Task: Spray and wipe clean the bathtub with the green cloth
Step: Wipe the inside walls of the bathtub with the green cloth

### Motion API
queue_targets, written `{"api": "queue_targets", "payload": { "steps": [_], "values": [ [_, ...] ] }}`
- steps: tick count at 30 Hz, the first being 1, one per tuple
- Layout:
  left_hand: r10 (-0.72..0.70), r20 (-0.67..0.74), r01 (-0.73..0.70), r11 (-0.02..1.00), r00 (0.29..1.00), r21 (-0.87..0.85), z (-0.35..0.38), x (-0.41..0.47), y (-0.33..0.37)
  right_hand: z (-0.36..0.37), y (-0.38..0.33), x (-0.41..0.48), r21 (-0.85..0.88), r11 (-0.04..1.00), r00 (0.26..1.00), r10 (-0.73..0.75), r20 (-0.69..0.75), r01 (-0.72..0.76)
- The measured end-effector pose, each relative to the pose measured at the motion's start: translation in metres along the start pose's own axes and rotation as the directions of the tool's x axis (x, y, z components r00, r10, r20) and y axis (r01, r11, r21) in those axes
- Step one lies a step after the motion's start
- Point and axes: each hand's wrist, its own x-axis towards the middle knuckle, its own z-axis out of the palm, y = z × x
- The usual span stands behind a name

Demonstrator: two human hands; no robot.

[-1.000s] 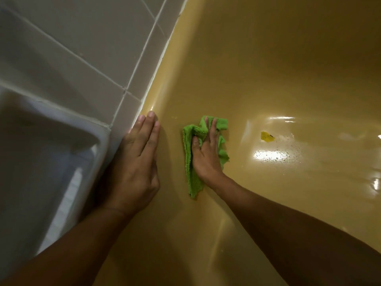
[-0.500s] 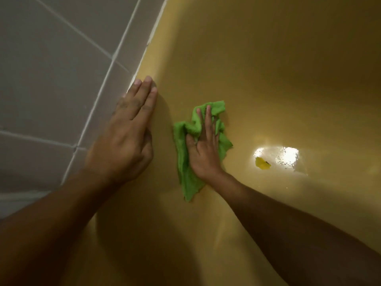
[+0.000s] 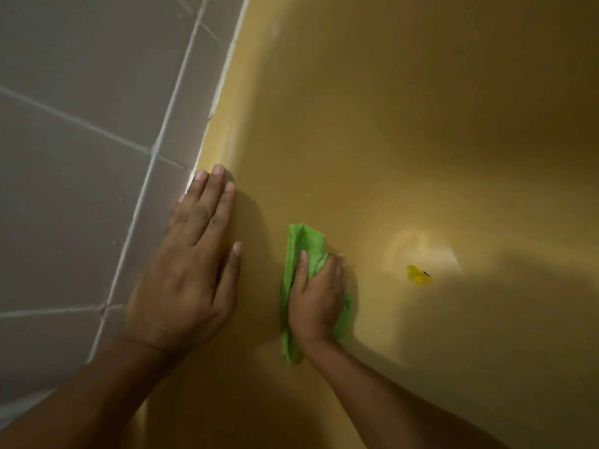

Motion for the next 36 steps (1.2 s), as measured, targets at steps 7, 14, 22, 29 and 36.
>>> {"api": "queue_targets", "payload": {
  "steps": [7,14,22,29,36],
  "values": [
    [-0.01,-0.011,0.01,0.999,1.0,-0.035,0.001,0.002,0.001,-0.001,-0.082,0.017,0.154,0.938,0.95,-0.311,-0.015,0.31],
    [-0.009,-0.036,0.007,0.999,0.999,-0.049,0.001,0.003,0.0,0.013,-0.026,0.073,0.223,0.941,0.967,-0.251,-0.043,0.254],
    [0.004,-0.04,-0.006,0.998,0.999,-0.055,0.001,0.009,-0.001,-0.001,-0.005,0.033,0.125,0.973,0.959,-0.216,0.181,0.196],
    [0.011,-0.018,-0.011,0.999,1.0,-0.034,-0.001,0.018,0.0,-0.013,-0.093,0.075,0.189,0.842,0.818,-0.537,0.208,0.505],
    [0.003,-0.013,-0.003,1.0,1.0,-0.013,-0.002,0.029,0.0,-0.008,-0.119,0.159,0.201,0.791,0.789,-0.604,0.108,0.578]
  ]
}}
